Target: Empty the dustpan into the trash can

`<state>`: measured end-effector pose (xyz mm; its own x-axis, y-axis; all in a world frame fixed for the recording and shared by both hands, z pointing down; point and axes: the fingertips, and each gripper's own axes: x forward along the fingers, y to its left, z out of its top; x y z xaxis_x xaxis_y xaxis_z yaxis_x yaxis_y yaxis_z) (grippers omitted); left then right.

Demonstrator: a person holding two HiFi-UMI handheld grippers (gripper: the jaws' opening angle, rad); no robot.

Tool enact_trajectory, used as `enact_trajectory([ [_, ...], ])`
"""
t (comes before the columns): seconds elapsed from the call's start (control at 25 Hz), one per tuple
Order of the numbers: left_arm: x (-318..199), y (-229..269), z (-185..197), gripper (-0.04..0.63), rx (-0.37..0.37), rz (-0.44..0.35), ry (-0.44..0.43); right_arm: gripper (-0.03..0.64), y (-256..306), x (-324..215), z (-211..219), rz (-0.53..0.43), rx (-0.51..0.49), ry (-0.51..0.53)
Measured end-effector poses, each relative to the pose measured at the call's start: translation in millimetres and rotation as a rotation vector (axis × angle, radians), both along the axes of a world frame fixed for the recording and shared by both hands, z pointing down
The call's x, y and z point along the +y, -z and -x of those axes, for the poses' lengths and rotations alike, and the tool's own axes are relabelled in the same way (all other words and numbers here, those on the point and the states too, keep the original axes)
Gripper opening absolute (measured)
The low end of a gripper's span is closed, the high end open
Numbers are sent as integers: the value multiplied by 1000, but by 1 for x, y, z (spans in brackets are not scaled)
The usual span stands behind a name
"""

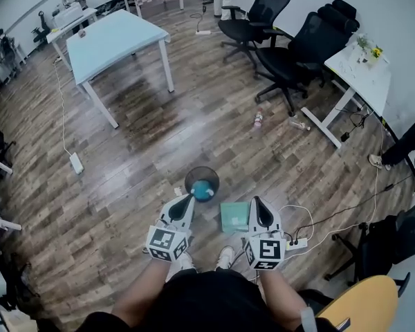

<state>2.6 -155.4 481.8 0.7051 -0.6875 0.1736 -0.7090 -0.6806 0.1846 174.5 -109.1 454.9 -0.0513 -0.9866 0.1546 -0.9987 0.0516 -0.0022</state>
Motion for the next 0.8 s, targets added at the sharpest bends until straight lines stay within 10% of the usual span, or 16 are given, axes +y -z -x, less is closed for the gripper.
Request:
enact_trajectory([
  [0.8, 5, 23, 18, 12, 8, -66, -13, 23, 11, -3, 47, -36, 37, 51],
])
